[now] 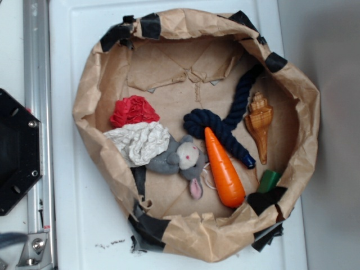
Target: Grab the red paper.
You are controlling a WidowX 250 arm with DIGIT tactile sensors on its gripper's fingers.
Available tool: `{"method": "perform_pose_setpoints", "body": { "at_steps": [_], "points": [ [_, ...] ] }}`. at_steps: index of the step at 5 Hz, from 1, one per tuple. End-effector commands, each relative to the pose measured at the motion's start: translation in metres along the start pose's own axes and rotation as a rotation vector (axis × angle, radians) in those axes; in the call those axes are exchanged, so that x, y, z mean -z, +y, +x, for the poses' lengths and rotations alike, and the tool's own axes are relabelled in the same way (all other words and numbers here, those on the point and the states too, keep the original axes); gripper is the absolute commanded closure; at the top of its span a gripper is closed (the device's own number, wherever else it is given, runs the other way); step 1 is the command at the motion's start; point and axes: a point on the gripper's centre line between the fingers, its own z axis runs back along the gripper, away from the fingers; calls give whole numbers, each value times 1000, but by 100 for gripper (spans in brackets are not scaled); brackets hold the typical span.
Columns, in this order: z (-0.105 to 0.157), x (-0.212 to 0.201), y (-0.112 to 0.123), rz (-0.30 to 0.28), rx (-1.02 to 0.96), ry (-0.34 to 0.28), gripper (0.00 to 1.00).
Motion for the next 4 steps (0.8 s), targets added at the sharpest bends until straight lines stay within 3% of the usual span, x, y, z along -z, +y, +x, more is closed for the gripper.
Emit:
{"method": "perform_pose_setpoints", "body": {
  "at_steps": [1, 2, 3, 4],
  "points": [
    [0, 0, 0, 0, 0, 0, 0],
    [42, 32, 3, -130, 130, 83, 0],
    [71, 70, 8, -189, 194, 147, 0],
    [88, 106, 19, -213, 208, 221, 0]
  ]
}}
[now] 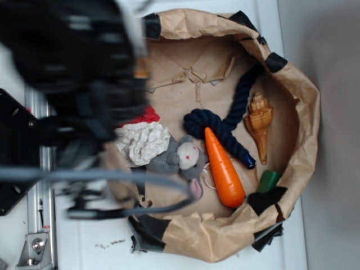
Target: Grab the red paper.
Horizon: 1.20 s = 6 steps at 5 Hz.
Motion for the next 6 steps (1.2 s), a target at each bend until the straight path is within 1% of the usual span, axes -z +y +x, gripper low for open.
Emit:
{"method": "perform_pose_setpoints", "body": {
  "at_steps": [1, 2, 6],
  "points": [
    [28, 65, 39, -61, 211, 82, 0],
    [25, 89, 54, 42, 226, 96, 0],
    [25, 89, 54, 42, 226, 96, 0]
  ]
}}
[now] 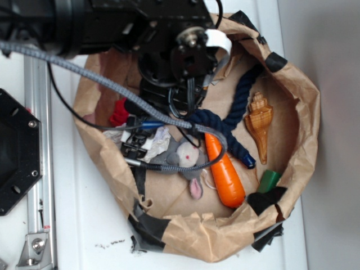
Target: Grab the red paper.
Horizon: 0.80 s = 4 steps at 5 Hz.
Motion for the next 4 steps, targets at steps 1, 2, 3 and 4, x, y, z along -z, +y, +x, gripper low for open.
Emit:
{"method": "perform_pose_setpoints", "body": {
  "at_steps": [1, 2, 3, 4],
  "points": [
    [-16, -14, 1, -103, 121, -38, 0],
    [-26, -50, 7, -92, 246, -168, 0],
    [-24, -48, 24, -56, 273, -169, 0],
    [-6, -18, 32, 12, 355, -141, 0]
  ]
}}
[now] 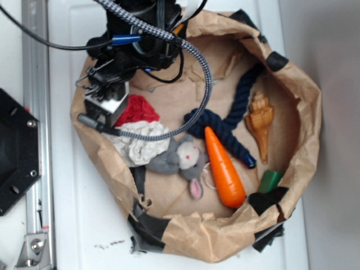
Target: Grab the red paper.
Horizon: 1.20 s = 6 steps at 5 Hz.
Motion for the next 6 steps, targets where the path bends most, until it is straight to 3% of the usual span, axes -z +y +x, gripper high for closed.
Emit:
{"method": "perform_pose_setpoints", "body": {
  "at_steps": [1, 2, 3, 4, 5, 6],
  "points": [
    [17, 53, 25, 89, 168, 64, 0],
    [22, 68, 20, 99, 219, 96, 0],
    [24, 91, 11, 124, 316, 198, 0],
    [25, 101, -19, -5, 389, 196, 0],
    [34, 104, -33, -31, 415, 172, 0],
    [36, 115, -28, -86, 395, 172, 0]
  ]
}}
